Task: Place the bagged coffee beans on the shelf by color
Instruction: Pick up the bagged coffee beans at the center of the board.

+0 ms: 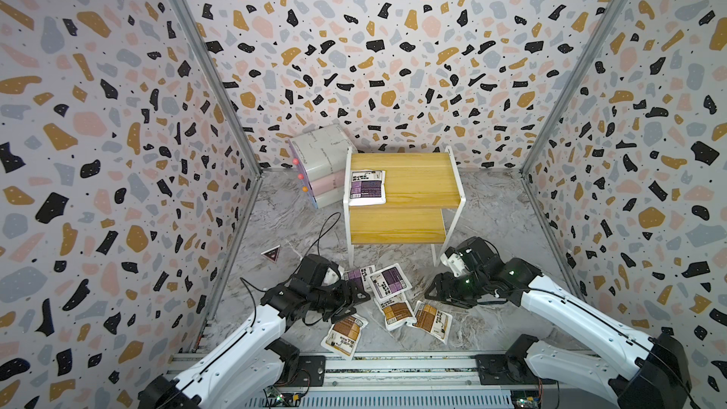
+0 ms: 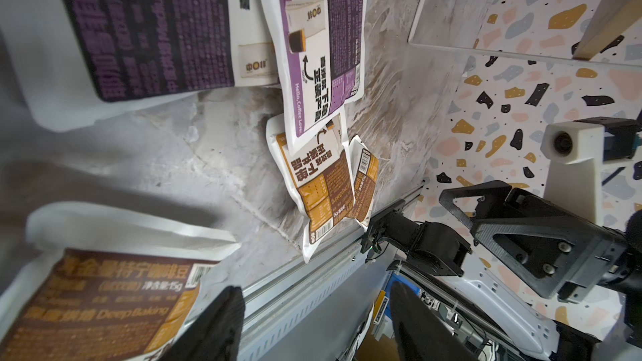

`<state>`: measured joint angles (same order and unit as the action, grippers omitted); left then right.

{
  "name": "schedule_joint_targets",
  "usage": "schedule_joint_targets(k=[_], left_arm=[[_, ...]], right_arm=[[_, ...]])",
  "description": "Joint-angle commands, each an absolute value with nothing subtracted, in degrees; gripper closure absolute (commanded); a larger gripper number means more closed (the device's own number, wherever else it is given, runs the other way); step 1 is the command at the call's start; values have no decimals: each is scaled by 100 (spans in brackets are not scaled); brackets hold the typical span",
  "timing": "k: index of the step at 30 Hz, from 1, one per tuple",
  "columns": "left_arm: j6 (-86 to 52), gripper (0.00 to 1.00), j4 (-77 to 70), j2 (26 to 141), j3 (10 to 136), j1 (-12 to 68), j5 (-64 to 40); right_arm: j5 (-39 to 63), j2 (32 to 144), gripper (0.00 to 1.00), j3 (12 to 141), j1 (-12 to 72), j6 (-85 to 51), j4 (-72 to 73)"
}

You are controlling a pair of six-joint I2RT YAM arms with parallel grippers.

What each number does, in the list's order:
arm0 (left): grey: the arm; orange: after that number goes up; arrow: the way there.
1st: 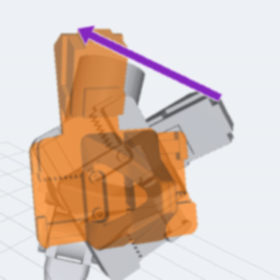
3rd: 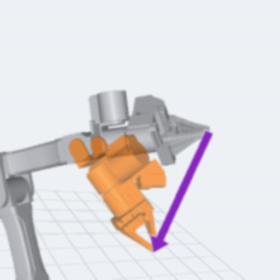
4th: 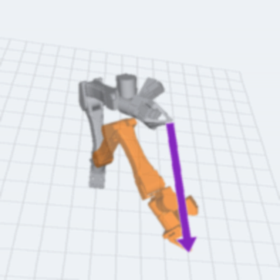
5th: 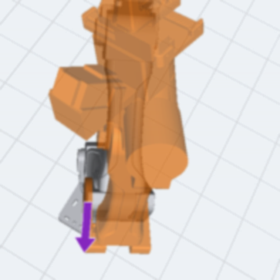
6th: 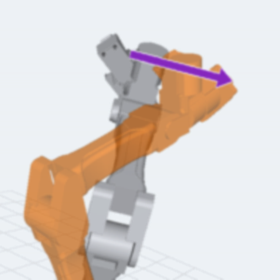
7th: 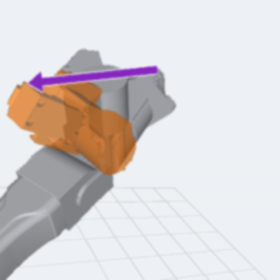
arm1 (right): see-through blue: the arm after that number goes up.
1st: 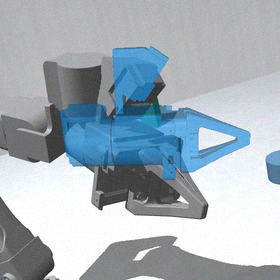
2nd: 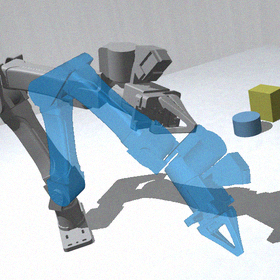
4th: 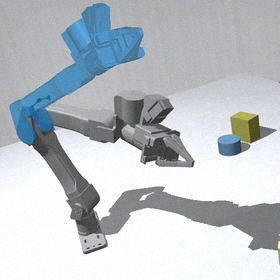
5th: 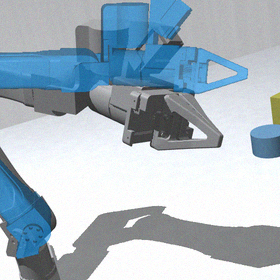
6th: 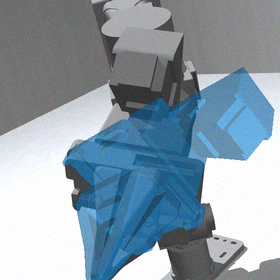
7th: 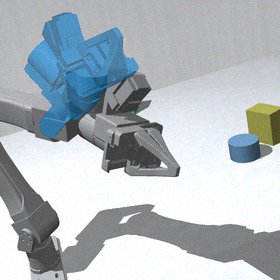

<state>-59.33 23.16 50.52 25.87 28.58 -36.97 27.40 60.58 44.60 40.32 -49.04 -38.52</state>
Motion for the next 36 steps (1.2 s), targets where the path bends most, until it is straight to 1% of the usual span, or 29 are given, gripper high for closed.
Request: schedule_joint_targets(k=[1, 4, 9, 13, 21, 28, 36], left_arm=[[-5902, 32, 1621, 5303, 2594, 2989, -3315], [-5898, 34, 1352, 5551, 2584, 3121, -3131], [-5902, 37, 892, 5756, 2493, 3304, -2754], [-5986, 39, 428, 5824, 2309, 3416, -2402], [-6091, 40, -237, 6558, 2156, 3673, -2156], [-6125, 42, -585, 6920, 2131, 3693, -2083], [-6251, 47, -1146, 7605, 2224, 3784, -2072]], right_arm=[[2786, 6103, 34, 4737, 4061, -4838, -3740], [2796, 6214, 36, 4763, 4061, -4800, -3699], [2749, 6468, 44, 4747, 4066, -4799, -3472], [2763, 6661, 48, 4803, 4069, -4810, -3274], [2742, 6899, 48, 5096, 4069, -4566, -3550], [2761, 6872, 49, 5106, 4069, -4553, -3588], [2709, 6744, 50, 5089, 4069, -4509, -3739]])
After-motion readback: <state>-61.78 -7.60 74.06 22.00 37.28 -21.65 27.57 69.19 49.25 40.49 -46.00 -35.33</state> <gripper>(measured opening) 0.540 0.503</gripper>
